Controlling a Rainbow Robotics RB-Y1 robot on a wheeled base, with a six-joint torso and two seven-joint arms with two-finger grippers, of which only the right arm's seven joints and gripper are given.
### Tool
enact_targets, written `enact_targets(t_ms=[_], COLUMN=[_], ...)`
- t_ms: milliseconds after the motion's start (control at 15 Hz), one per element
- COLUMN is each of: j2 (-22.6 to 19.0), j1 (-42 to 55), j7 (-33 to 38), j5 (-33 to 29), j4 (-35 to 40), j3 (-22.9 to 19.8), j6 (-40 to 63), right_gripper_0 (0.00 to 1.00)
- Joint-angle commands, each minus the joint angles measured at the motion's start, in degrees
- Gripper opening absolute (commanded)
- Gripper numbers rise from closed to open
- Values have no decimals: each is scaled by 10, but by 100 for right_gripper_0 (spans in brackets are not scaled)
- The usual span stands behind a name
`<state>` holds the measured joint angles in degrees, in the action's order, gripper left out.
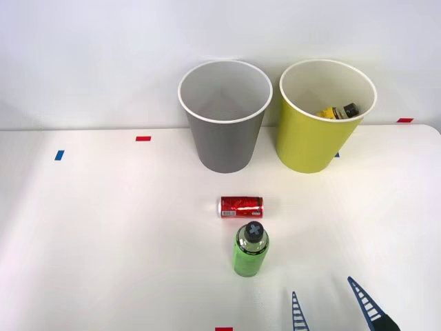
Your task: Put cans in the gray bin, plastic bottles in the light green bin
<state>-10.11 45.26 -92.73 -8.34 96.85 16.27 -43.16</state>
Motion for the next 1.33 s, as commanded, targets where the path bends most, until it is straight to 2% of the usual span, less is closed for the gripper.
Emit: enact_targets(t_ms=[67,1333], j2=[0,0], j1=[0,0], j7=[0,0], j5=[0,0], j4=[0,0], j3=[0,0], j6=[0,0], right_gripper_0=[100,100])
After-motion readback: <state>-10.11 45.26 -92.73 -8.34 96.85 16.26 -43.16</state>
